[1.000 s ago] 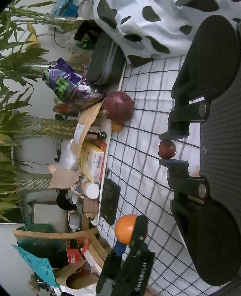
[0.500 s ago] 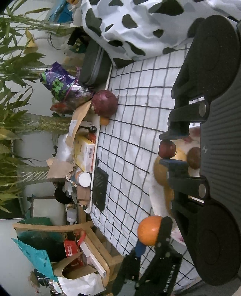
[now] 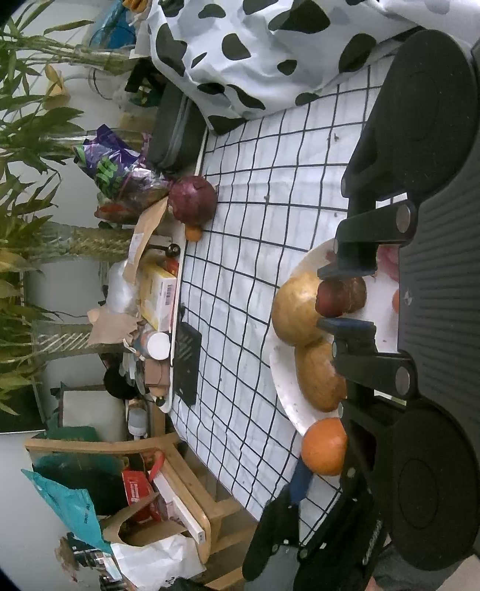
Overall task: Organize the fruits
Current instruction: 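Carry the orange and cherry tomato onto the plate and open both grippers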
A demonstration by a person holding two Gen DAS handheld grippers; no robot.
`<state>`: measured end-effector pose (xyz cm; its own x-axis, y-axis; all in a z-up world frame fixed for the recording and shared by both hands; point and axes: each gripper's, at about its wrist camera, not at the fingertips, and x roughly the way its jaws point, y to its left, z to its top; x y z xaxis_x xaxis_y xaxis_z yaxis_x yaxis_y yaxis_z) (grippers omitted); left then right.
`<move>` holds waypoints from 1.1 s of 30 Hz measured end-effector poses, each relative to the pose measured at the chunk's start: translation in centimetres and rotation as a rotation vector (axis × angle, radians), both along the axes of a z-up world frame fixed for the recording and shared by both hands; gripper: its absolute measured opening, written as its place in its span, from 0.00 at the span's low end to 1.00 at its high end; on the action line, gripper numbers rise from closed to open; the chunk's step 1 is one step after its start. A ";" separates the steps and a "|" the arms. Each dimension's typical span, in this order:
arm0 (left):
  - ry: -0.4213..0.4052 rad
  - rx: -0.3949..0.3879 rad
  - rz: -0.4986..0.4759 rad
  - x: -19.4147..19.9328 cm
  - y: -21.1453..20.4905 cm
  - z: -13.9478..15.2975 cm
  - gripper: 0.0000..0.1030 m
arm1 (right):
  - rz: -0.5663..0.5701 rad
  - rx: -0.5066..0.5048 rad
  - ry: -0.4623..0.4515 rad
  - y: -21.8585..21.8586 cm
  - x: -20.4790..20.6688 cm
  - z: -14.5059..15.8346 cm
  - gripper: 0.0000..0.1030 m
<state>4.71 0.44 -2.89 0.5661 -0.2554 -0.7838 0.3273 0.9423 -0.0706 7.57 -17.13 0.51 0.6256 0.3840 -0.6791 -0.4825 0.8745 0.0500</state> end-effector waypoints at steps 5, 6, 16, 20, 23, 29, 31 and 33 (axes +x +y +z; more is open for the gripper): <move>-0.010 0.002 0.034 -0.9 0.4 0.5 0.76 | -0.004 0.000 0.015 -0.1 -0.4 -0.1 0.21; -0.008 0.006 0.044 -1.1 0.5 0.5 0.76 | -0.003 -0.003 0.017 -0.1 -0.5 -0.2 0.21; -0.017 -0.140 0.097 -0.8 2.1 0.9 0.36 | 0.008 -0.028 0.024 0.2 -0.7 -0.5 0.22; -0.011 -0.150 0.101 -0.8 2.2 0.8 0.36 | 0.008 -0.031 0.026 0.2 -0.6 -0.6 0.22; -0.005 -0.154 0.101 -0.8 2.3 0.8 0.36 | 0.011 -0.029 0.032 0.3 -0.6 -0.6 0.22; 0.017 -0.160 0.098 -0.8 2.3 0.7 0.39 | 0.019 -0.021 0.068 0.5 -0.3 -1.0 0.22; 0.019 -0.155 0.090 -0.7 2.0 0.7 0.44 | 0.017 -0.019 0.080 0.5 -0.3 -1.1 0.22; 0.017 -0.142 0.083 -0.7 1.8 0.7 0.47 | 0.015 -0.013 0.090 0.4 -0.2 -1.2 0.22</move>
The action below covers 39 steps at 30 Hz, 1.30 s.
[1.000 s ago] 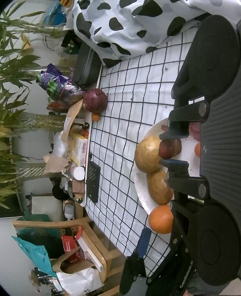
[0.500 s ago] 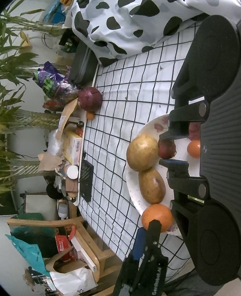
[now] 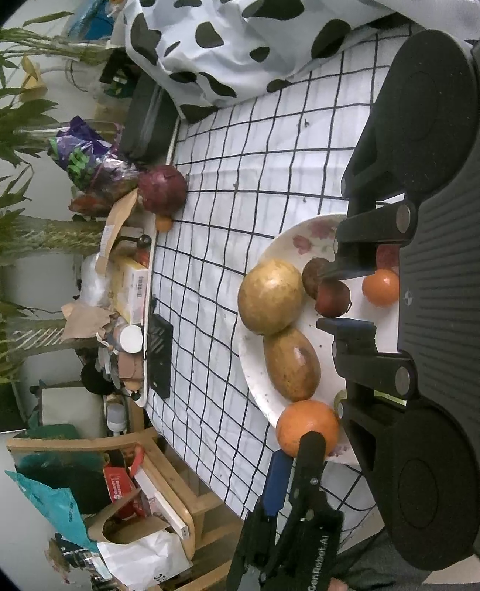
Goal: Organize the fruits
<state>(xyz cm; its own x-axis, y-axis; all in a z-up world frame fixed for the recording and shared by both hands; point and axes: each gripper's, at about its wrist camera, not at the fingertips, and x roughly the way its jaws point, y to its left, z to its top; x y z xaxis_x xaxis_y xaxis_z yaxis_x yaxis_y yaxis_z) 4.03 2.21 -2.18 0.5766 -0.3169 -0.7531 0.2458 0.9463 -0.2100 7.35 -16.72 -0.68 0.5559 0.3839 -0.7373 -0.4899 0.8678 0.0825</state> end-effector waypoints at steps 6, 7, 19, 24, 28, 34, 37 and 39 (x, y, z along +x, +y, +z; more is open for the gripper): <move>0.002 -0.002 0.000 0.1 0.0 0.0 0.49 | -0.025 0.029 0.025 -0.3 0.4 -0.1 0.46; 0.000 -0.002 0.009 0.2 0.1 0.1 0.49 | -0.042 0.035 0.016 -0.5 0.4 0.0 0.61; -0.033 0.069 0.077 0.4 0.5 0.7 0.60 | -0.259 0.072 0.000 -4.0 1.5 0.5 0.96; -0.058 0.128 0.084 0.4 0.2 0.9 0.61 | -0.345 0.089 0.020 -5.5 1.9 0.4 1.00; -0.069 0.177 0.090 0.6 -0.1 1.0 0.62 | -0.385 0.103 0.042 -6.3 2.2 0.2 1.00; -0.067 0.191 0.112 0.9 -0.1 1.1 0.64 | -0.361 0.064 0.045 -5.9 2.1 0.0 1.00; -0.067 0.192 0.097 1.0 -0.3 1.1 0.73 | -0.351 0.047 0.045 -5.7 2.1 -0.1 1.00; -0.084 0.213 0.088 0.9 -0.8 1.1 0.92 | -0.342 0.039 0.048 -5.5 2.1 -0.2 1.00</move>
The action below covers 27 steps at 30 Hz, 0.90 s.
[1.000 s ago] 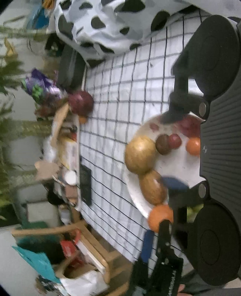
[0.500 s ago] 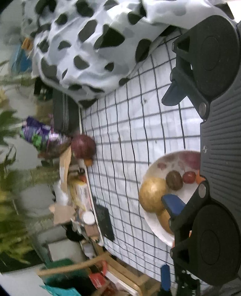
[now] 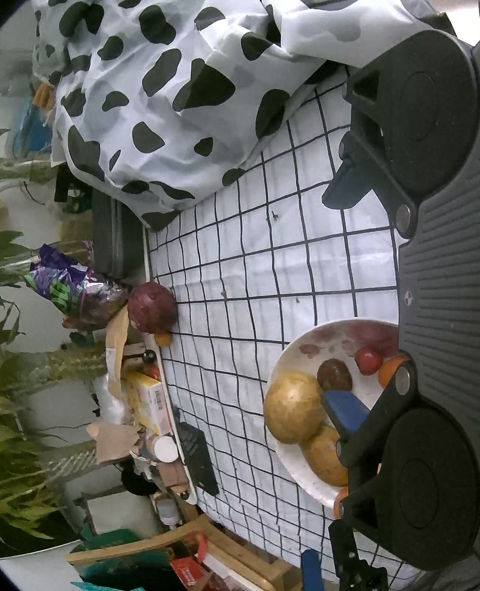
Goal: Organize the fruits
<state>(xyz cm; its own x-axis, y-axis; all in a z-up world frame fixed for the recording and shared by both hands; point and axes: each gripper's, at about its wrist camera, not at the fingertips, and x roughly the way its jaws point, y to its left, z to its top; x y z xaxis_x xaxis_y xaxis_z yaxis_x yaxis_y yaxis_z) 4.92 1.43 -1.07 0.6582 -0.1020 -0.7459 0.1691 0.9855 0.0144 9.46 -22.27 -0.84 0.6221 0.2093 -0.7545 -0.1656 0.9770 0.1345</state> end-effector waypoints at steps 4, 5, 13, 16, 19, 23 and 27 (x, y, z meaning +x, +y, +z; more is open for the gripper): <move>-0.023 0.030 -0.008 0.1 -0.4 0.0 1.00 | 0.026 -0.022 0.003 0.6 0.0 -0.1 1.00; -0.026 0.029 -0.008 0.2 -0.4 0.1 1.00 | 0.033 -0.027 0.003 0.7 0.0 -0.1 1.00; -0.010 0.018 -0.039 1.1 -1.0 0.0 1.00 | 0.052 -0.038 0.006 1.2 0.4 -0.3 1.00; -0.009 0.024 -0.038 1.6 -1.0 0.0 1.00 | 0.048 -0.041 0.003 1.1 0.7 -0.4 1.00; -0.012 0.023 -0.037 2.1 -1.1 0.1 1.00 | 0.043 -0.042 -0.003 1.0 0.9 -0.3 1.00; -0.014 0.031 -0.041 2.8 -1.1 0.1 1.00 | 0.035 -0.051 -0.006 1.0 1.2 -0.5 1.00; -0.015 0.037 -0.043 3.2 -1.2 0.0 1.00 | 0.033 -0.052 -0.008 1.0 1.4 -0.5 1.00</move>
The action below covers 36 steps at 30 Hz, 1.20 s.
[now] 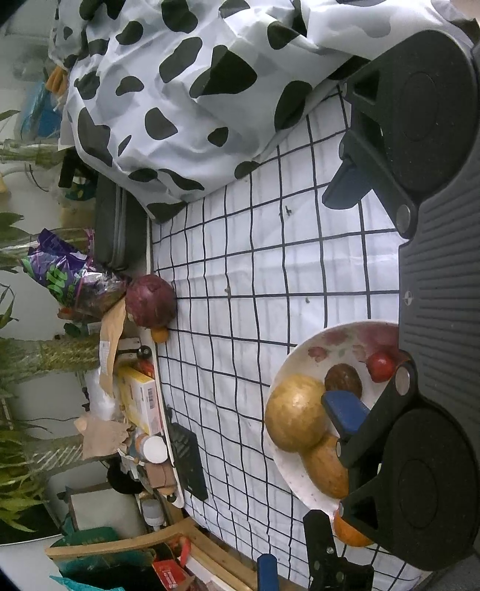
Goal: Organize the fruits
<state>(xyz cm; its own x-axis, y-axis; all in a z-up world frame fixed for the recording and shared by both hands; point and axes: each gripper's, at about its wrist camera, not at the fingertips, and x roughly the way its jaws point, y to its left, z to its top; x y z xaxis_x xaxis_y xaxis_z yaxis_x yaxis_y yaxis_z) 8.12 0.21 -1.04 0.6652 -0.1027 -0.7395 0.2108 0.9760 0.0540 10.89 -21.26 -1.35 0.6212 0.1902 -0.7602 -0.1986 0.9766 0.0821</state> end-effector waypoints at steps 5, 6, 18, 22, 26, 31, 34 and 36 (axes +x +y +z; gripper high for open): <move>-0.002 0.005 -0.010 -0.2 -0.1 0.0 1.00 | 0.008 0.001 -0.002 0.3 0.1 0.1 1.00; -0.003 0.010 -0.013 -0.2 -0.1 0.0 1.00 | 0.010 0.001 -0.004 0.4 0.0 0.1 1.00; -0.037 0.034 -0.024 -3.1 -0.4 0.7 1.00 | 0.045 -0.014 -0.022 1.4 -2.5 0.7 1.00; -0.025 -0.007 -0.011 -4.5 -0.1 0.8 1.00 | 0.058 -0.018 -0.019 1.9 -4.0 0.8 1.00; -0.017 -0.018 -0.009 -5.9 -0.2 0.7 1.00 | 0.074 -0.041 -0.010 2.5 -5.3 0.8 1.00; -0.001 -0.030 -0.006 -7.2 -0.4 0.7 1.00 | 0.079 -0.079 0.013 3.2 -7.0 0.5 1.00; 0.008 -0.019 0.007 -7.8 -0.6 0.6 1.00 | 0.079 -0.099 0.024 3.6 -7.9 0.4 1.00; 0.015 -0.013 0.013 -8.1 -0.7 0.5 1.00 | 0.077 -0.111 0.029 3.8 -8.4 0.3 1.00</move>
